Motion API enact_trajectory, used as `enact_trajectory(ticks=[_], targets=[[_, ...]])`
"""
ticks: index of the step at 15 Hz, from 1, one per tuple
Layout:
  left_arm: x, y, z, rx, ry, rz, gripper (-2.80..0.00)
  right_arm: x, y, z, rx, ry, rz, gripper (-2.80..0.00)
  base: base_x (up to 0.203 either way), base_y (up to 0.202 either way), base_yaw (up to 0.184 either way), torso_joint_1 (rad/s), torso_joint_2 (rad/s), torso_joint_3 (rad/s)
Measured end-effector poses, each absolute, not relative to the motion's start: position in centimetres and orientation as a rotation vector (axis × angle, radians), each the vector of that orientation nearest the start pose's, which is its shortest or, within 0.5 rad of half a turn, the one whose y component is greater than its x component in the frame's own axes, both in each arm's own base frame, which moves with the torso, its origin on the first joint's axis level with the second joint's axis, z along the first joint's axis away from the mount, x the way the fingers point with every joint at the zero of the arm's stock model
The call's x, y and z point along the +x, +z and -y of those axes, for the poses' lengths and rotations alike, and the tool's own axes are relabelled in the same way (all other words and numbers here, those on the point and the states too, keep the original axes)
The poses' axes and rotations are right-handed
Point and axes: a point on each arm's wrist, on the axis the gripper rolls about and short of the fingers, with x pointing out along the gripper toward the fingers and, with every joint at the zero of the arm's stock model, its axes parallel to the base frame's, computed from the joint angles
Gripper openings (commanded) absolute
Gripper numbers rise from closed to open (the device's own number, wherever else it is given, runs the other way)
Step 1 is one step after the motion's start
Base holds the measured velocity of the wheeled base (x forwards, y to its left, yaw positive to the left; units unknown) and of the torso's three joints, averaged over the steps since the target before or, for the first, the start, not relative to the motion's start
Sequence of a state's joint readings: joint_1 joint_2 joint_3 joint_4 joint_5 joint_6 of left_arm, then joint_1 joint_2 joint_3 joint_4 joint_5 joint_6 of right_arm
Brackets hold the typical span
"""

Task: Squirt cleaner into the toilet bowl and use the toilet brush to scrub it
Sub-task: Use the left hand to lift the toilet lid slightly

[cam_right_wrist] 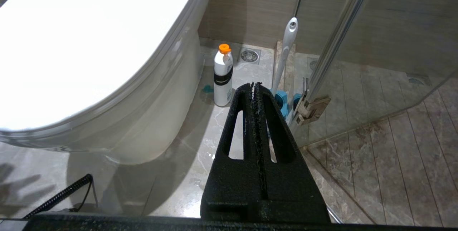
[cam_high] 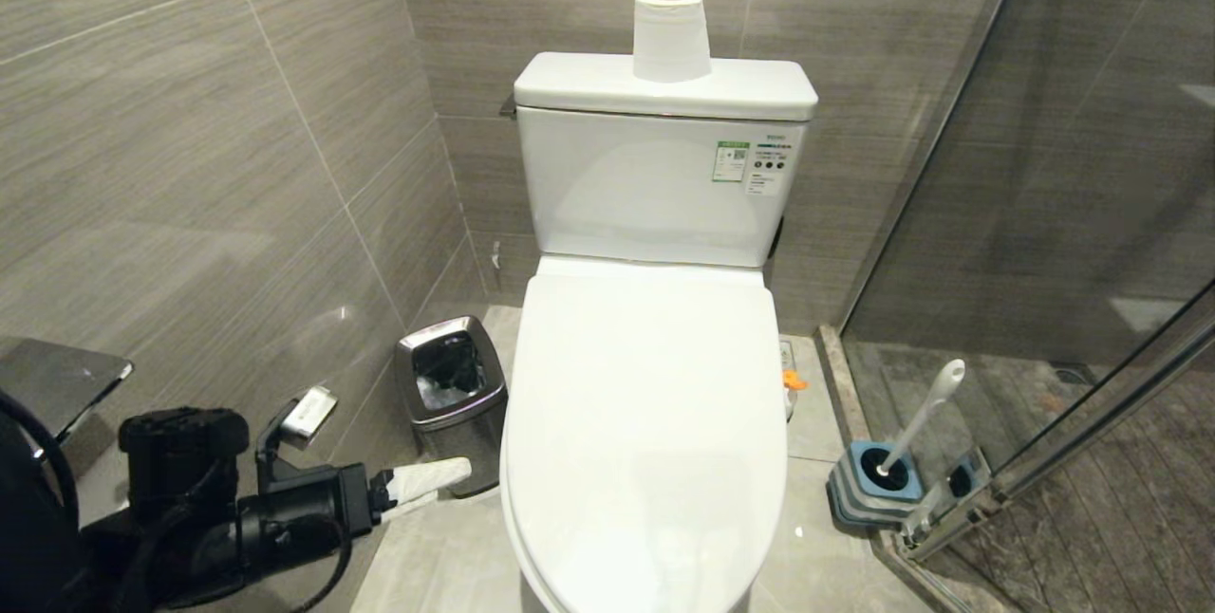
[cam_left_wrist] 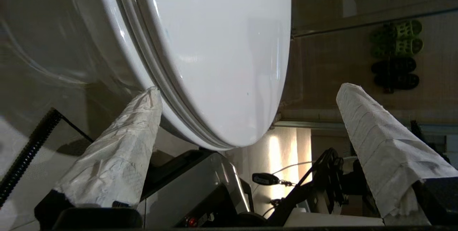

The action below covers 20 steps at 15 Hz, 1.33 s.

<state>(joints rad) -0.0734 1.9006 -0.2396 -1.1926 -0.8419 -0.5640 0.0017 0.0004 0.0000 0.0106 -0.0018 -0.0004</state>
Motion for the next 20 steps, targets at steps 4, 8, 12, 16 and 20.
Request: enact_trajectory(ticks=[4, 8, 12, 16, 20], targets=[[24.1, 6.8, 3.1, -0.688, -0.751, -0.662, 0.0, -2.3, 7.4, 0.0, 0.0, 0.0, -0.011, -2.8, 0.0, 0.0, 0.0, 0.0, 0.0, 0.0], [25.4, 5.9, 2.8, -0.667, -0.745, -0.66, 0.0, -2.3, 7.4, 0.0, 0.0, -0.001, -0.011, -2.8, 0.0, 0.0, 0.0, 0.0, 0.0, 0.0], [23.6, 3.1, 2.7, -0.542, -0.766, -0.72, 0.0, -2.3, 7.4, 0.0, 0.0, -0.001, -0.011, -2.8, 0.0, 0.0, 0.0, 0.0, 0.0, 0.0], [21.8, 1.2, 2.7, -0.597, -0.811, -0.823, 0.0, -2.3, 7.4, 0.0, 0.0, 0.0, -0.011, -2.8, 0.0, 0.0, 0.0, 0.0, 0.0, 0.0], [22.2, 1.9, 2.5, -0.677, -0.795, -0.782, 0.0, -2.3, 7.4, 0.0, 0.0, -0.001, -0.011, -2.8, 0.0, 0.0, 0.0, 0.0, 0.0, 0.0]])
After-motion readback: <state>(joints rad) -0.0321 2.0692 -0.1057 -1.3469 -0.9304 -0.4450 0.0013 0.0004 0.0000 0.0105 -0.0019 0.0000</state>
